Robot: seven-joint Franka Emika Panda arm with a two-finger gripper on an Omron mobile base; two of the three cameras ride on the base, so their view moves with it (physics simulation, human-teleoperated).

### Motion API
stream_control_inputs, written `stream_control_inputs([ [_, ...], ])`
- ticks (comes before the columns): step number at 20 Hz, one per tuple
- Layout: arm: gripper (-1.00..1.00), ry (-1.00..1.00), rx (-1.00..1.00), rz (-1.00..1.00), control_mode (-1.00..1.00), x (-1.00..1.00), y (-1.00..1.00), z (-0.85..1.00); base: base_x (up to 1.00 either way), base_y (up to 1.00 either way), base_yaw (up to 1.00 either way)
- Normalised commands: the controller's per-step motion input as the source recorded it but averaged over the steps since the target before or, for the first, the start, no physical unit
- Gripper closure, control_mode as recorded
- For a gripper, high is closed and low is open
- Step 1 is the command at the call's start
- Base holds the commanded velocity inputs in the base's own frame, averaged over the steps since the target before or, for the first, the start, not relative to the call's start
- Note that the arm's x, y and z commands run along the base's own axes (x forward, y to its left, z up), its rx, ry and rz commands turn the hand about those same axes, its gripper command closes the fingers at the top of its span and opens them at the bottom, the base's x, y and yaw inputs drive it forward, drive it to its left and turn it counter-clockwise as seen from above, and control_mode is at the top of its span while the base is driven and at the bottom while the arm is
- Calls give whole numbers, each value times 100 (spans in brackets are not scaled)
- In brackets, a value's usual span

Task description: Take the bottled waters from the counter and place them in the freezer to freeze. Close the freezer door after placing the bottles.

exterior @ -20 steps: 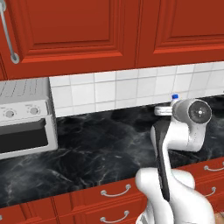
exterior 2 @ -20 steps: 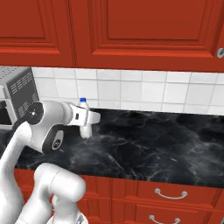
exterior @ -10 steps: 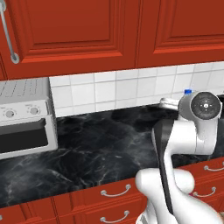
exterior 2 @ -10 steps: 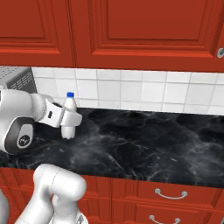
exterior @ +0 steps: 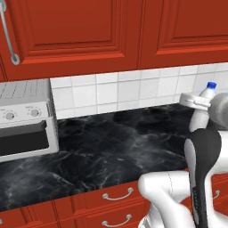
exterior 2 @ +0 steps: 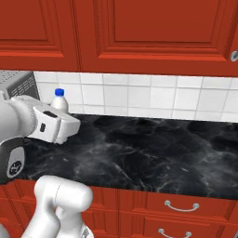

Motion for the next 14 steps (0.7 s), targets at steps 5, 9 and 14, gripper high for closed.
stream_control_inputs([
  [5, 100, -29, -15, 18, -100, -66, 33, 0, 0, 0, 0],
  [9, 100, -13, -24, 19, -100, -65, 43, 0, 0, 0, 0],
  [14, 100, -6, -13, 5, -100, -51, 10, -12, 0, 0, 0],
])
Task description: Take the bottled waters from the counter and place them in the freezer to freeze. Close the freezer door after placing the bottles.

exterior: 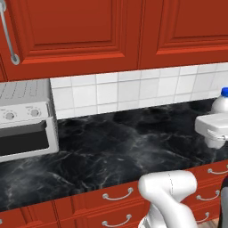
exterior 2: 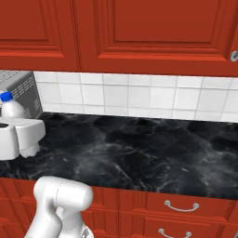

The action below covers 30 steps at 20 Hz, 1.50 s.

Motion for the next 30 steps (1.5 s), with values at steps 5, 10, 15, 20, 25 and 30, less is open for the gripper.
stream_control_inputs([
  [5, 100, -1, -5, -7, -100, -32, 2, -22, 0, 0, 0],
  [10, 100, 1, 4, -15, -100, 0, 0, -8, 0, 0, 0],
  [15, 100, 0, 18, -4, -100, 0, 0, 0, 0, 0, 0],
  [20, 100, 0, 11, 5, -100, 0, 0, 0, 0, 0, 0],
  [25, 100, -1, -3, 5, -100, -2, 0, -1, 0, 0, 0],
  [30, 100, 0, -4, 2, -100, 0, 0, -1, 0, 0, 0],
])
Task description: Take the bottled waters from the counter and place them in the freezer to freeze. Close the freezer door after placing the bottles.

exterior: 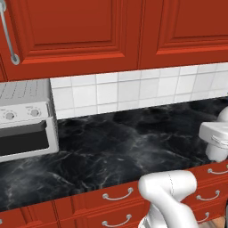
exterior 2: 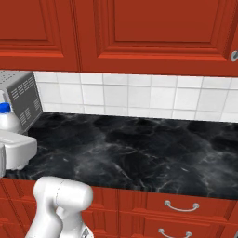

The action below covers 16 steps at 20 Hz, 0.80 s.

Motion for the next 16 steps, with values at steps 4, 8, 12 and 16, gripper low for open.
stream_control_inputs([
  [4, 100, 0, 0, 0, -100, 0, 0, 0, 0, 0, 0],
  [8, 100, 0, 0, 1, 100, -1, 0, -3, -3, 0, 2],
  [12, 100, 0, 0, 0, 100, 0, 0, 0, -43, 16, 16],
  [16, 100, 0, 0, 0, 100, 0, 0, 0, -42, 21, 31],
])
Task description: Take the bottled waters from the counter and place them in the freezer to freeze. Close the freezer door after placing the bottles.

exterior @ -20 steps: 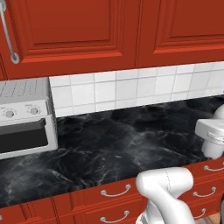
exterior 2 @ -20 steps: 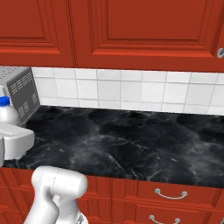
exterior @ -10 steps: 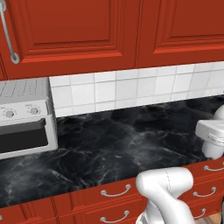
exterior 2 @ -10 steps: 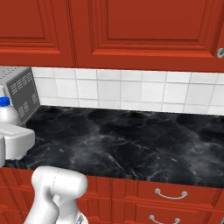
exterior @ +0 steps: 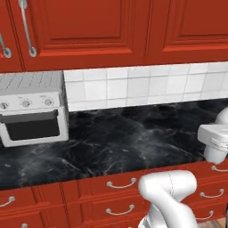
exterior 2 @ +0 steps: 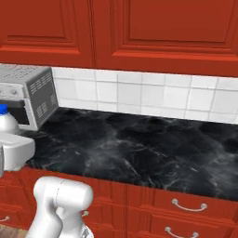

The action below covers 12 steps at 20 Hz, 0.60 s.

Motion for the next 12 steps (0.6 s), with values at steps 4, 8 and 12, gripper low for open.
stream_control_inputs([
  [4, 100, 0, 0, 0, 100, 0, 0, 0, -39, 34, 46],
  [8, 100, 0, 0, 0, 100, 0, 0, 0, -27, 69, 64],
  [12, 100, 0, 0, 0, 100, 0, 0, 0, -44, 83, 69],
])
